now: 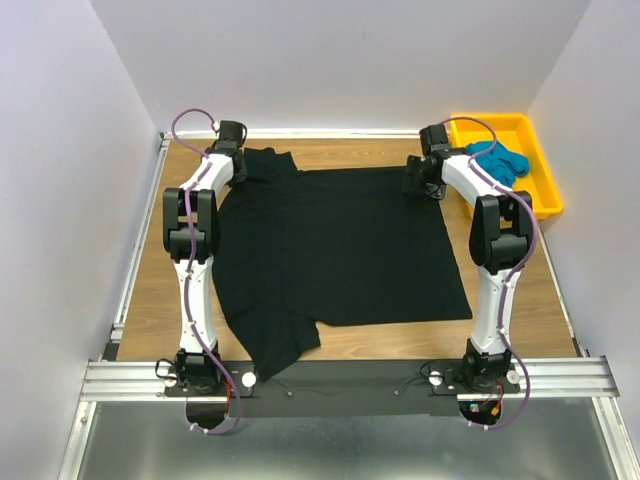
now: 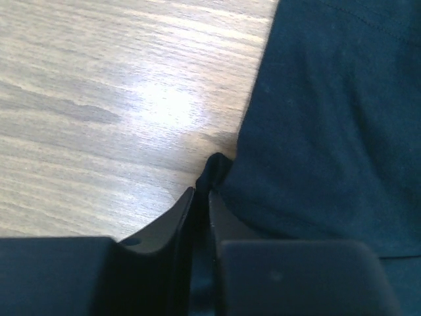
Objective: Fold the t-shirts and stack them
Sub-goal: Fold the tshirt
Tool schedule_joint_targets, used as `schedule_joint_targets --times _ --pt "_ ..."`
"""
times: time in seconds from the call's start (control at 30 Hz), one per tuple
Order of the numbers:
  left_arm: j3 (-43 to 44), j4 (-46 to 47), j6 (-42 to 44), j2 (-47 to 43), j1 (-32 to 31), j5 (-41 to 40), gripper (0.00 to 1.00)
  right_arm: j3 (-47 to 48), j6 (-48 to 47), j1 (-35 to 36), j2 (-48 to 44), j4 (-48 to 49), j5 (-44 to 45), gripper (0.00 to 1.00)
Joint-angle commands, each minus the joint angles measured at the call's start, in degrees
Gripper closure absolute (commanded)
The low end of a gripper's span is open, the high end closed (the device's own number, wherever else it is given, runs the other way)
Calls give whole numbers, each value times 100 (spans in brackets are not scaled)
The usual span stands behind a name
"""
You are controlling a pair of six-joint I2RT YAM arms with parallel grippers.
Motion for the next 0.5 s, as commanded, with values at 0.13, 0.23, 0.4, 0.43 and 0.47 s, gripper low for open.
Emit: schedule_joint_targets --times 0.13,0.23,0.4,0.43,0.47 --pt "42 -233 204 231 -3 -409 100 1153 -235 -128 729 157 373 29" --pt "16 -198 204 240 6 -375 100 1698 -270 -268 967 228 346 34" --pt "33 -154 187 240 -3 -304 100 2498 -323 -470 1573 324 188 46" --pt "33 -154 204 214 -3 -304 100 2708 -332 -497 1652 342 180 47" --pt "33 -154 213 205 -3 -313 100 2780 -315 -523 1792 359 171 48"
